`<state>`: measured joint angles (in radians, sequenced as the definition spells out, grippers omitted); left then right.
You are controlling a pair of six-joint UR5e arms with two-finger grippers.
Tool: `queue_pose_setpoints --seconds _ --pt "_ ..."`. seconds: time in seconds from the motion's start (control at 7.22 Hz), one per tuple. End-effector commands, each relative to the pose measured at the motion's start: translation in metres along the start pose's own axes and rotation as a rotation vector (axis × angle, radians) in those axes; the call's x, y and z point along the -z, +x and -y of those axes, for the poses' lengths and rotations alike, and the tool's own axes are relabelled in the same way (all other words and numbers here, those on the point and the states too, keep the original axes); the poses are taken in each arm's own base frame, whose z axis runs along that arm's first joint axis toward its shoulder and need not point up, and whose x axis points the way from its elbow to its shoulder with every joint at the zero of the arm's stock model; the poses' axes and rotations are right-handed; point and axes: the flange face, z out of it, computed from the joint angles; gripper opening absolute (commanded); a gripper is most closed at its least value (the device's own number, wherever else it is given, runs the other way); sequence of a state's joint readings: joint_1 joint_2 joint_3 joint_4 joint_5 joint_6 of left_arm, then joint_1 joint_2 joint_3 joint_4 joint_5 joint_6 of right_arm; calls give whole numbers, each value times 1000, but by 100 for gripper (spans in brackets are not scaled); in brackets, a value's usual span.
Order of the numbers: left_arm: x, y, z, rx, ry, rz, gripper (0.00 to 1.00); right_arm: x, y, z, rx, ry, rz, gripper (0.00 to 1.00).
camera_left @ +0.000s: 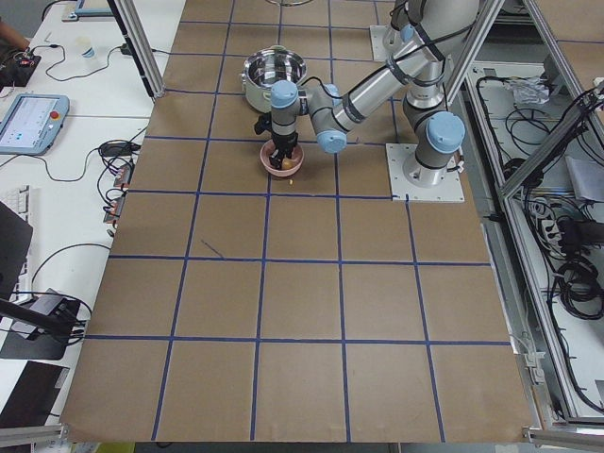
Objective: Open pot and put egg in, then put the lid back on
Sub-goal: 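Lower the left gripper into the pink bowl and close on the egg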
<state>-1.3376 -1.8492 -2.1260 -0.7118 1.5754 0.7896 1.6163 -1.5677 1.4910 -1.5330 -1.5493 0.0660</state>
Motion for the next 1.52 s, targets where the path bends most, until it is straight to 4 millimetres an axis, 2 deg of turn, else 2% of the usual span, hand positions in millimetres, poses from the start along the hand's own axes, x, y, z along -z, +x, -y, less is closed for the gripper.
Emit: queue_pose_setpoints --seconds 0.0,0.14,0.55,1.11,1.39 --pt "1 0 0 1 2 2 52 0 0 0 1 -1 0 3" --pt "1 0 0 1 2 2 43 0 0 0 1 -1 0 3" --pt "3 0 0 3 3 5 34 0 0 0 1 -1 0 3" --pt "3 0 0 4 0 7 34 -1 0 -1 0 -7 0 4" --pt "14 -1 0 11 18 24 31 -1 0 -1 0 -8 -1 4"
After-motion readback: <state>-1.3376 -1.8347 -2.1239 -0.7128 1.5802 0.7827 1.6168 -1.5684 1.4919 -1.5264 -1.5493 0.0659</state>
